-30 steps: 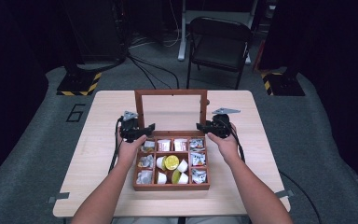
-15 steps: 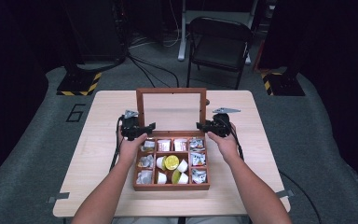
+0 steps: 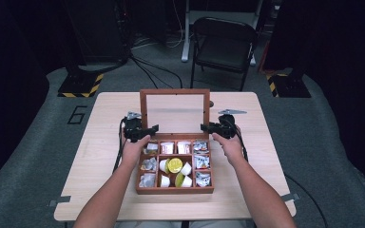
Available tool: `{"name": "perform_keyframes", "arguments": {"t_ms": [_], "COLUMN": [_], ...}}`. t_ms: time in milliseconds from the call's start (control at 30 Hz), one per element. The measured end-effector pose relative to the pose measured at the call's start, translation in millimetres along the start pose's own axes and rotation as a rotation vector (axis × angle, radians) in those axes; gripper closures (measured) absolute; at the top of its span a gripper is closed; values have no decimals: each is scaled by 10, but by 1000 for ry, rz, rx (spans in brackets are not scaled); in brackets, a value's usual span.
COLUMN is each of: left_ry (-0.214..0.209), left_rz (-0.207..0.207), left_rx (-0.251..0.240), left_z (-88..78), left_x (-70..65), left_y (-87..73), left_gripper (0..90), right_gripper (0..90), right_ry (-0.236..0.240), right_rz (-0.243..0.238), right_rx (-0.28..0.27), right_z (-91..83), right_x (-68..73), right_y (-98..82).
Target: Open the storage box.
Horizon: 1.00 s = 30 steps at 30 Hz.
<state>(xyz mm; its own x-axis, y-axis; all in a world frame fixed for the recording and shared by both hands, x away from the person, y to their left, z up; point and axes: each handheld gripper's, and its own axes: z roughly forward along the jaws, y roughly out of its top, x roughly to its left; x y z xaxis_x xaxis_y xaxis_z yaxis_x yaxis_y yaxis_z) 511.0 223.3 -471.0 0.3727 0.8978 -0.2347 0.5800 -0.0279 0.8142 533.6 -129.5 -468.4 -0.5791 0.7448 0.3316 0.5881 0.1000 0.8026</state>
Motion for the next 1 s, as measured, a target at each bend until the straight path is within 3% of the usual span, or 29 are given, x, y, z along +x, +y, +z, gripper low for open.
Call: {"name": "perform_keyframes", "arguments": {"t_ms": [233,467,1000], "left_ry": [-3,26,3], "left_rz": [2,13,-13], "left_rx": [2,34,49], "left_z": [-2,-17,34], "left_x": [8,5,65], "left_y": [0,-15,-25], "left_gripper": [318,337,356], "right_gripper": [628,635,619], "right_ry": [-13,-10,-24], "right_rz": [-15,16,51], "right_rx": [33,31,45], "right_z": [-11,-13,34], "right_x": [11,-9,-43], "right_y": [36,14,17]}}
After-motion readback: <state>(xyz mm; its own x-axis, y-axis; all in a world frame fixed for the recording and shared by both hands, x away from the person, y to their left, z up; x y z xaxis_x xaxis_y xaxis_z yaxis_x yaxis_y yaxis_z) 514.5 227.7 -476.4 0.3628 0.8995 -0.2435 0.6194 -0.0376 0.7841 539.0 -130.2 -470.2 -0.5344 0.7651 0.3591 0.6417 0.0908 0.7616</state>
